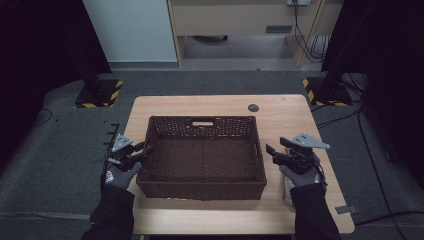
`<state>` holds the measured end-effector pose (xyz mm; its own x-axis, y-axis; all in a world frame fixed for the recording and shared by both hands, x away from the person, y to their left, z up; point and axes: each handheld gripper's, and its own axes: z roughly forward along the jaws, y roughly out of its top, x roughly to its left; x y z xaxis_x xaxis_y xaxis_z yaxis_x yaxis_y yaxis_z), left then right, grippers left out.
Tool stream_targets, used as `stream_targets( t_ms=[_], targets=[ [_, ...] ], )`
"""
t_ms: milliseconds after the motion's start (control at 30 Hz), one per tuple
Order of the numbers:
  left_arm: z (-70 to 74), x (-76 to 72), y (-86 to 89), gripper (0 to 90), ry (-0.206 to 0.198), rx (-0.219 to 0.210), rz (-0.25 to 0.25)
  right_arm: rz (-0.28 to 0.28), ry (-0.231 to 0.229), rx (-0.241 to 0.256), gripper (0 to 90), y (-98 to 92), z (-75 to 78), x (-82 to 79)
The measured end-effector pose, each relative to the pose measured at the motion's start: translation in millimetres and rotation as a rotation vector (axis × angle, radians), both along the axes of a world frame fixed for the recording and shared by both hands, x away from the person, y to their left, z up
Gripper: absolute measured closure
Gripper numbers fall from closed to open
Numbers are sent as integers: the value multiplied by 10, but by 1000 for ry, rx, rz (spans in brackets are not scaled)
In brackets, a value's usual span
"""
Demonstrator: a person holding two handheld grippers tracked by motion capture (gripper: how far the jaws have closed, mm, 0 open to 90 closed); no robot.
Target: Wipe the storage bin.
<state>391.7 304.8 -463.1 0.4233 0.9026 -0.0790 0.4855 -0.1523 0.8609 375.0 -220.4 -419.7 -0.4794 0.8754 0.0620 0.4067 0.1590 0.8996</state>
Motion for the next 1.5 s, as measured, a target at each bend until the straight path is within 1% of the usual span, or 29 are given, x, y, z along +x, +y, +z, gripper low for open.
stream_targets(
  t_ms=[67, 100, 167, 200, 300, 400, 467, 633, 667, 700, 767, 800, 867, 933, 1067, 1100, 1133, 1200, 1233, 1333, 1433, 1500],
  targets=[
    [-5, 0, 4, 549, 1, -11, 3, -26, 4, 10, 372, -101, -9, -21],
    [-8, -2, 7, 553, 2, -16, 4, -34, 14, 13, 366, -143, -23, -36],
    [-9, -4, 7, 564, 3, -19, 3, -50, 23, -10, 352, -208, -73, -58],
    [-9, -5, 5, 575, 3, -20, 0, -61, 30, -31, 349, -235, -102, -64],
    [-7, -13, 4, 590, 2, -16, -4, -94, 61, -76, 337, -326, -188, -84],
    [-4, -20, -1, 594, 3, -15, -5, -126, 87, -96, 320, -404, -246, -123],
    [-3, -23, -3, 595, 3, -12, -5, -139, 92, -114, 314, -445, -284, -159],
    [-3, -17, 0, 588, 5, -14, -7, -153, 128, -159, 305, -551, -430, -268],
    [-4, -16, 3, 585, 5, -16, -8, -154, 142, -164, 306, -569, -464, -283],
    [-5, -17, 5, 583, 6, -18, -7, -153, 150, -168, 306, -585, -502, -291],
    [-6, -18, 4, 580, 4, -17, -6, -147, 180, -183, 310, -602, -560, -301],
    [-7, -19, 4, 579, 1, -16, -5, -154, 185, -185, 313, -602, -584, -299],
    [-9, -19, 7, 572, 1, -19, -3, -152, 202, -188, 325, -607, -616, -296],
    [-14, -17, 14, 558, 3, -27, 0, -135, 222, -204, 353, -611, -658, -296],
    [-13, -17, 13, 547, 3, -27, 4, -127, 288, -243, 418, -608, -754, -282],
    [-14, -16, 14, 545, 3, -28, 5, -132, 304, -239, 441, -608, -774, -276],
    [-15, -15, 16, 540, 3, -29, 5, -119, 320, -243, 474, -621, -785, -266],
    [-16, -15, 17, 531, 3, -31, 8, -117, 345, -238, 568, -630, -791, -255],
    [-14, -14, 17, 525, 2, -30, 10, -116, 352, -235, 600, -629, -783, -251],
    [1, -7, 26, 480, 2, -25, 13, -118, 359, -236, 655, -624, -750, -241],
    [63, -6, 38, 441, -27, -39, 21, -121, 345, -213, 664, -640, -696, -239],
    [112, 8, 36, 424, -51, -46, 30, -124, 320, -195, 662, -656, -652, -235]
  ],
)
